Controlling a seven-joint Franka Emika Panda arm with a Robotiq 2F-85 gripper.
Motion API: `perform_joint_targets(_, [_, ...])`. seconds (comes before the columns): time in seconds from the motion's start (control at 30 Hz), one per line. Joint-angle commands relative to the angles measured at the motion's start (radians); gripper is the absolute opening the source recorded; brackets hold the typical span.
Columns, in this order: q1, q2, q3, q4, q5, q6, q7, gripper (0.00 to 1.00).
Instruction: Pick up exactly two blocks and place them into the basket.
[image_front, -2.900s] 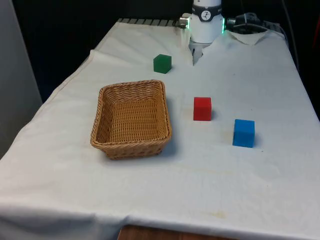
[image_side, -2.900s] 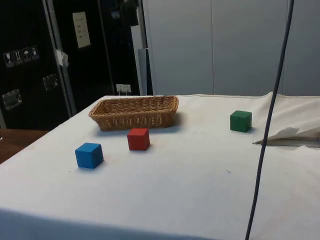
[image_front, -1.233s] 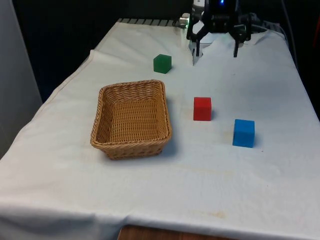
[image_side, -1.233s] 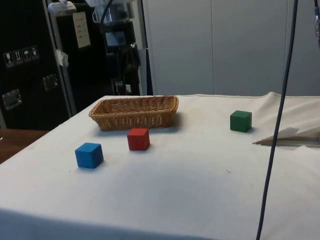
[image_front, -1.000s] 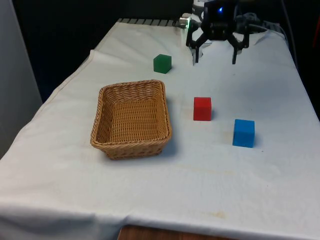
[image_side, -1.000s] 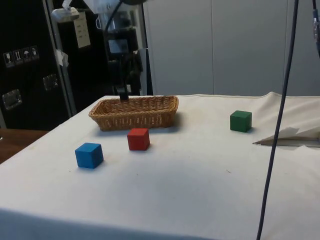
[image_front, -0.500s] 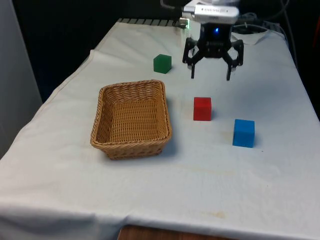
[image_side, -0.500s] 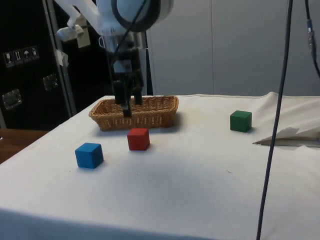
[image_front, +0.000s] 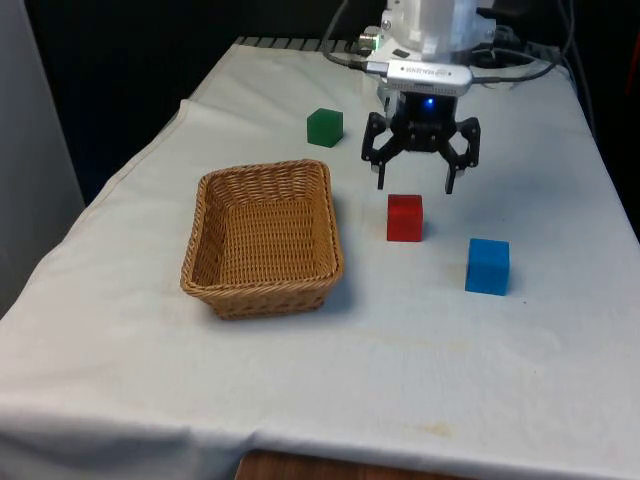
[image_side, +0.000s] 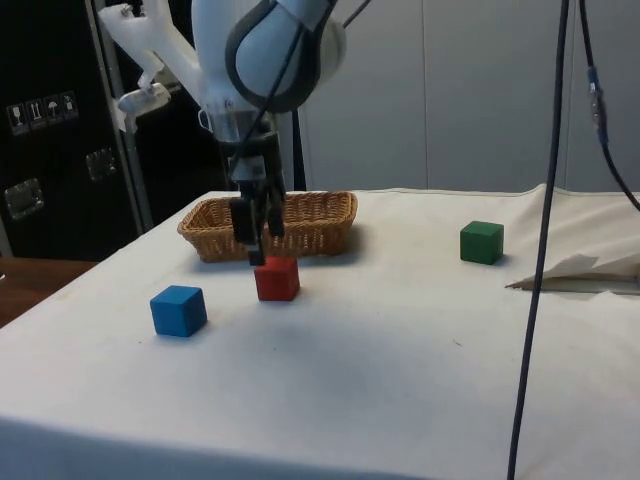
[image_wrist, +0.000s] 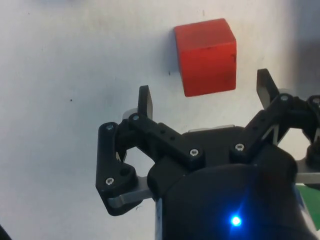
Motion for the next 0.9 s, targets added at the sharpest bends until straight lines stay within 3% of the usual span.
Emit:
perform_joint_targets(0.0, [-0.006, -0.002, 0.008, -0.004, 0.012, 0.01, -0.01, 1.0])
perform_joint_targets(0.17, [-0.001, 0.002, 0.001, -0.001, 0.0, 0.002, 0.0, 1.0])
perform_joint_targets(0.43, [-0.016, 0.039, 0.012, -0.003, 0.018, 0.035, -0.015, 1.0])
perform_joint_targets(0.47, [-0.006, 0.041, 0.001, -0.002, 0.001, 0.028, 0.0, 1.0])
perform_joint_targets(0.5, [-0.017, 0.044, 0.013, -0.004, 0.019, 0.04, -0.015, 1.0])
perform_joint_targets(0.53, [-0.018, 0.052, 0.014, -0.003, 0.02, 0.047, -0.015, 1.0])
perform_joint_targets(0.7, [-0.016, 0.073, 0.012, -0.002, 0.016, 0.065, -0.009, 1.0])
perform_joint_targets(0.73, [-0.008, 0.069, 0.002, -0.002, 0.002, 0.053, 0.0, 1.0])
perform_joint_targets(0.77, [-0.016, 0.077, 0.012, -0.001, 0.015, 0.068, -0.008, 1.0])
perform_joint_targets(0.87, [-0.016, 0.089, 0.012, 0.004, 0.014, 0.076, -0.006, 1.0])
